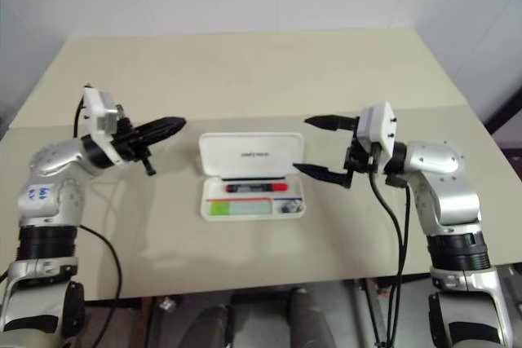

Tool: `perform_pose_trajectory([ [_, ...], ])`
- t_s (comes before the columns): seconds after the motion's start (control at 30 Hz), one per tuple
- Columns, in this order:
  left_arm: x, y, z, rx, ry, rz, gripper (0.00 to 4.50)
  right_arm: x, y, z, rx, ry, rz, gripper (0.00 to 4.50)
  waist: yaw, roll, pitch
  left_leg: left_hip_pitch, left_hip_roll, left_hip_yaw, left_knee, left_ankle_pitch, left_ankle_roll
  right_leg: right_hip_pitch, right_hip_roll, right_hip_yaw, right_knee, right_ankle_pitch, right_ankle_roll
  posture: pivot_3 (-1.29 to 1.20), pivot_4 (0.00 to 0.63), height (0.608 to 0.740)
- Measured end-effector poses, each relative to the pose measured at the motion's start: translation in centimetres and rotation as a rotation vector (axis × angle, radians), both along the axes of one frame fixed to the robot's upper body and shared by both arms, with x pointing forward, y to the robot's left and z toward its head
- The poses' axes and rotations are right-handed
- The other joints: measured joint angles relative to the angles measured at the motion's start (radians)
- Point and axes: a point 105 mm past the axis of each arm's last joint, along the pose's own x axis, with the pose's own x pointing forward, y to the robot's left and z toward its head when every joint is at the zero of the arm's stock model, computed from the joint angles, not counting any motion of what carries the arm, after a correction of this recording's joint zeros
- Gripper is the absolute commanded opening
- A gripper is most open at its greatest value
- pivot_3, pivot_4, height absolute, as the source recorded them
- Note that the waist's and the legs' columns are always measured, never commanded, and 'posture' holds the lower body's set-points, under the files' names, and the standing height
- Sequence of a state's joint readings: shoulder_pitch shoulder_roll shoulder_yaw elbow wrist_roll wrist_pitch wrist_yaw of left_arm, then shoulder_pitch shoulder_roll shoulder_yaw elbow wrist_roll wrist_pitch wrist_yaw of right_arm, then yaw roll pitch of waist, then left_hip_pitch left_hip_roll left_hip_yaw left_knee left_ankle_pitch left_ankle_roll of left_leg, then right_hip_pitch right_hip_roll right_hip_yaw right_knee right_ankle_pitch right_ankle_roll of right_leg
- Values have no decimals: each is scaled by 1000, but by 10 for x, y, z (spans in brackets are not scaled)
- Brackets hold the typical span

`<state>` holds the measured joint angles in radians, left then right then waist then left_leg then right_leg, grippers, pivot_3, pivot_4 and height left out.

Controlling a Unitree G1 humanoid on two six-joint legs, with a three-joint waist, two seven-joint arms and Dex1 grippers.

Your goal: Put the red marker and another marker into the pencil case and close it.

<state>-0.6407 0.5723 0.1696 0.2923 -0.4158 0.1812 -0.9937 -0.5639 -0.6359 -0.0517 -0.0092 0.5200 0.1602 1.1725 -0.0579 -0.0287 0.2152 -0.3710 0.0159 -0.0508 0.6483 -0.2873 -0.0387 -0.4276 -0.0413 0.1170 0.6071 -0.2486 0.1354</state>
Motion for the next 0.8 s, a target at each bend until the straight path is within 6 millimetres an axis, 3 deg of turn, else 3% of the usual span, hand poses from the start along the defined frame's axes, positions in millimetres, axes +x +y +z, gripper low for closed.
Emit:
perform_pose_trajectory([
  [0.23,13,-5,-29,85,80,18,14,-5,4,0,15,6,2,4500,3,0,0,0,0,0,1,0,0,0,0,0,0,0,0,0,150,740],
  [0.53,7,-11,-35,127,92,-53,14,-7,4,-1,20,12,-8,4500,3,0,0,0,0,0,0,0,0,0,0,0,1,0,0,0,150,740],
  [0.67,-12,-19,-34,164,68,-163,14,-7,5,1,22,4,-12,4500,2,0,0,-1,0,0,0,0,0,0,0,0,0,0,0,0,150,740],
  [0.8,-38,-30,-51,246,132,-295,14,-8,5,1,22,3,-13,4500,1,0,0,0,0,0,0,0,0,0,0,0,0,0,0,0,150,740],
])
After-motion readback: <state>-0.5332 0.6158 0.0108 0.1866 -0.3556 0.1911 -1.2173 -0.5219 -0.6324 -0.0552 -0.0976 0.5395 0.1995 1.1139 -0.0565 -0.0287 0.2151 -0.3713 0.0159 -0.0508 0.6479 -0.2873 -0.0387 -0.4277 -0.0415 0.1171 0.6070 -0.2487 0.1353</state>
